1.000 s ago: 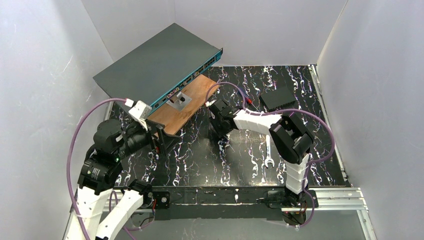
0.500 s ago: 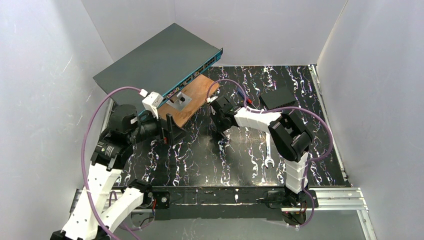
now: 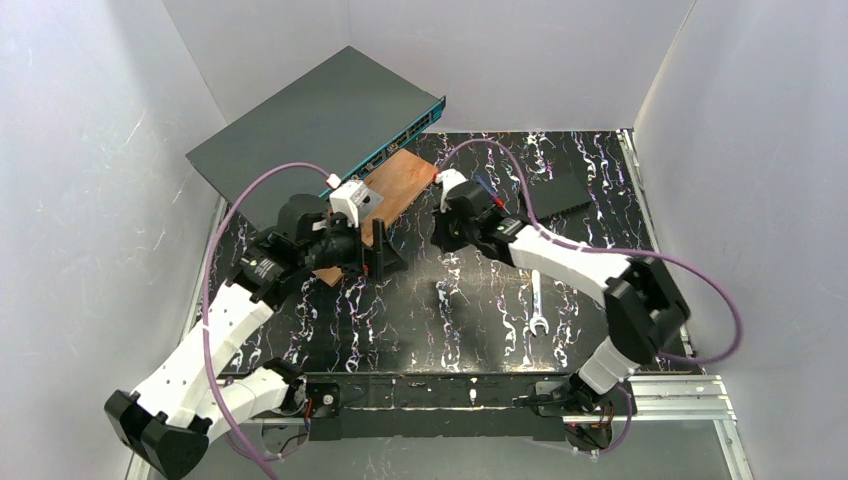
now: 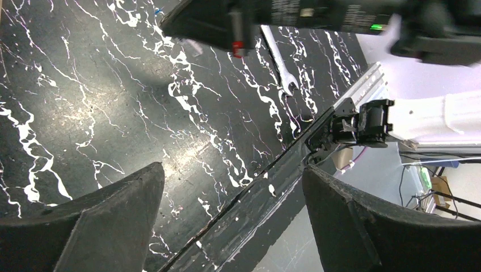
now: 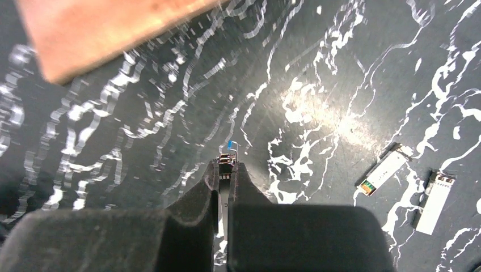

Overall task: Insert the plug into the switch port
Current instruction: Pick up the connector from the center of the board.

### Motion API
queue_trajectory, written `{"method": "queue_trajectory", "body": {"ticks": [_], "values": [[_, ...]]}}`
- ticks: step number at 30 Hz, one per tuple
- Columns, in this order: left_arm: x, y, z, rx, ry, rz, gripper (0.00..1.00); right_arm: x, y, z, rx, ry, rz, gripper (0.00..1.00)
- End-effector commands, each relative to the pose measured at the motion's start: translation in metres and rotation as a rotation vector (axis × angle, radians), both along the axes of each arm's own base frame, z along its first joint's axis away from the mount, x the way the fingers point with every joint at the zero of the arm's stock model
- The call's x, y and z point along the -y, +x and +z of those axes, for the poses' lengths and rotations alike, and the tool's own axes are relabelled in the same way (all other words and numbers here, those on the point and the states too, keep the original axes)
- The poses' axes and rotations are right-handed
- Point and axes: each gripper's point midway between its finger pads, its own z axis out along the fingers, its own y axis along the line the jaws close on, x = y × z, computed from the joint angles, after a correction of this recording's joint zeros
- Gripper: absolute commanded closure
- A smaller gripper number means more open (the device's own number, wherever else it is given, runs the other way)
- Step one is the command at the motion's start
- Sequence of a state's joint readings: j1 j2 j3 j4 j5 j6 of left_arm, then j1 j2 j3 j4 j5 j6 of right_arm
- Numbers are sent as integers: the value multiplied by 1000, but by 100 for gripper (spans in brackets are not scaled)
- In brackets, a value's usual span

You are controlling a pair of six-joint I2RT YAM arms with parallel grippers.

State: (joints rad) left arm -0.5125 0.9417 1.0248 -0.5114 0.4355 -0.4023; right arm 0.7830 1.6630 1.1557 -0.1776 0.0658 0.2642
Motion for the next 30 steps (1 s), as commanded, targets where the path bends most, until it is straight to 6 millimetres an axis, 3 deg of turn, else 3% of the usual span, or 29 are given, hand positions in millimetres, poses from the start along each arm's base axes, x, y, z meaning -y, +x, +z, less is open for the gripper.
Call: {"method": "queue_trajectory", "body": {"ticks": [1,7,16,25,30], "values": [[12,17,-2,8,12,82,12,-1,5,69,130,229,-88,99],[34,28,-3,13,-12,118,12,23,-8,119,216,402,-192,99],[67,37,-5,46,-34,94,13,50,-24,152,259,591,-306,99],[96,39,-9,97,-52,44,21,66,-41,166,257,777,-362,99],[111,40,-13,147,-29,40,27,69,-45,163,232,817,-383,99]]}}
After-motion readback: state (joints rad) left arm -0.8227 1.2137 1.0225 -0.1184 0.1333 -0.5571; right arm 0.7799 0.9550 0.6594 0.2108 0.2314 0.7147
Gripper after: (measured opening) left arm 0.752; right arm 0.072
